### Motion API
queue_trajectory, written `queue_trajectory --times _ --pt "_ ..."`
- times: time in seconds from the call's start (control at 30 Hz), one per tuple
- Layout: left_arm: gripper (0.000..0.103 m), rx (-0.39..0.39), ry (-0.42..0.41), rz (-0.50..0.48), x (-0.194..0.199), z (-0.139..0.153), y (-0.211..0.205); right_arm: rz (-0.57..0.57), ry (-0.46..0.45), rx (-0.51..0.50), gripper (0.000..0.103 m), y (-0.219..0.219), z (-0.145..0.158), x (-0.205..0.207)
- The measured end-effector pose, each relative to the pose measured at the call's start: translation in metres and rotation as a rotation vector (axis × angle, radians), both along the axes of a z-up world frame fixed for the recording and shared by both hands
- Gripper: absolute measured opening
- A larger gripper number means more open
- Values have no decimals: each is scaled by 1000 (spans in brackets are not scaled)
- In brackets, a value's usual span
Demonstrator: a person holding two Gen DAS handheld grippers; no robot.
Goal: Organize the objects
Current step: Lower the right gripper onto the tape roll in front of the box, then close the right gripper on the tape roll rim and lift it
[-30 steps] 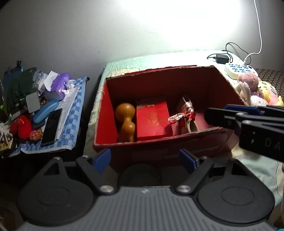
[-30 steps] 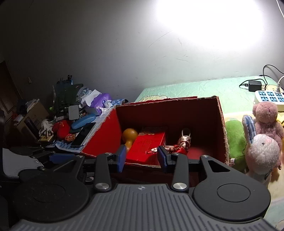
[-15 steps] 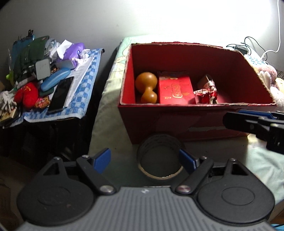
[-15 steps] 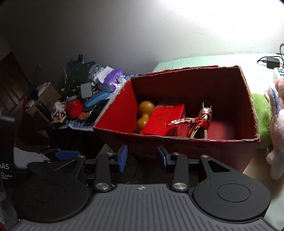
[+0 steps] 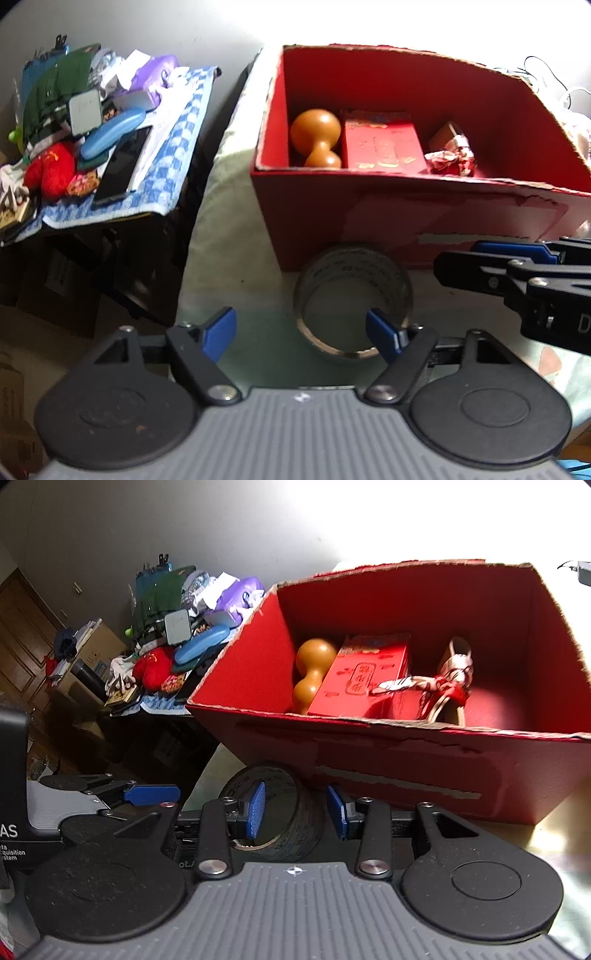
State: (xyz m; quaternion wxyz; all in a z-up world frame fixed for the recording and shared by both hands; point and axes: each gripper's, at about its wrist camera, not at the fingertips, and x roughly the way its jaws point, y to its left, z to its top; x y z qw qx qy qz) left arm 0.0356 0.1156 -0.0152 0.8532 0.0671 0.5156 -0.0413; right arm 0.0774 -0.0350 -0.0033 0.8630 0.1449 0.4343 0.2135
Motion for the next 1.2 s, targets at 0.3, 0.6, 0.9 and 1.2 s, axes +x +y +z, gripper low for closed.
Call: queue_trajectory --times 0.3,0.6,0.9,1.2 --pt "66 -31 58 6 11 -17 6 3 96 12 41 10 -16 16" --pt "52 -44 84 -1 20 -33 11 16 171 3 41 19 -32 30" --pt "40 -78 121 -9 29 -44 13 19 243 -29 24 23 -47 42" --pt "28 -76 129 -56 29 -43 0 14 229 -29 20 16 -47 37"
